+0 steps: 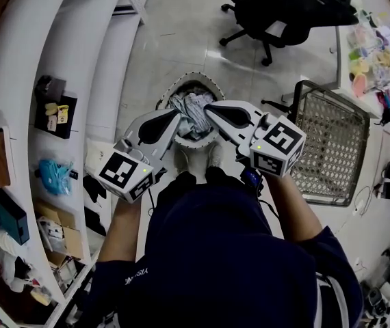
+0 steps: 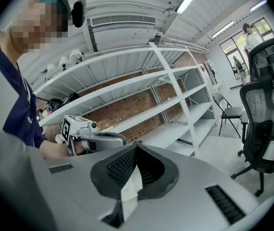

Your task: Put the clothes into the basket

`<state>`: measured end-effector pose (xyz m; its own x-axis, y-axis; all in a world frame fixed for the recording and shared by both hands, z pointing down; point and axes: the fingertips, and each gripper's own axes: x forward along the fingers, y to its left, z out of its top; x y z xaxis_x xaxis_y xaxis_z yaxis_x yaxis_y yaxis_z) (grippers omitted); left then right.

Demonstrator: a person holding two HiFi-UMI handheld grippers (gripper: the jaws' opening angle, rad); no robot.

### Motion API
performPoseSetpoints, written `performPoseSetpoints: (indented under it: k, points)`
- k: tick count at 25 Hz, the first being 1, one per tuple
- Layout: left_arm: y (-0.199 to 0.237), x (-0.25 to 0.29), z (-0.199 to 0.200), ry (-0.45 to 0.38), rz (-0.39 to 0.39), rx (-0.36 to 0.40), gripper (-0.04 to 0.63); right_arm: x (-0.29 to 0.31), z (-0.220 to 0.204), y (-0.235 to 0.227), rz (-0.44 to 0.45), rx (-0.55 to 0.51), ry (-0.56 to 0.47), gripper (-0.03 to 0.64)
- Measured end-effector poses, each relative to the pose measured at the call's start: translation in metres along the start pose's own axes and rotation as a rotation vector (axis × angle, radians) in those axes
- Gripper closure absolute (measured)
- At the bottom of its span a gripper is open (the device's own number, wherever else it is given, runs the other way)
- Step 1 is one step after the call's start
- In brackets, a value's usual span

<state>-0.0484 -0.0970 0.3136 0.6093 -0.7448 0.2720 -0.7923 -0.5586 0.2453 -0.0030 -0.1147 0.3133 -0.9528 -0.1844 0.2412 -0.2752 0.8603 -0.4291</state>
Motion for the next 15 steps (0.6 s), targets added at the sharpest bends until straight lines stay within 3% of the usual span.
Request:
performPoseSetpoints:
  k: [15]
  points:
    - [-0.0034, -0.0044, 0.0035, -0.008, -0.005, 0.008, 0.591, -0.0002, -0.0065, 0.0021, 0.000, -0.033, 0.002, 0.609]
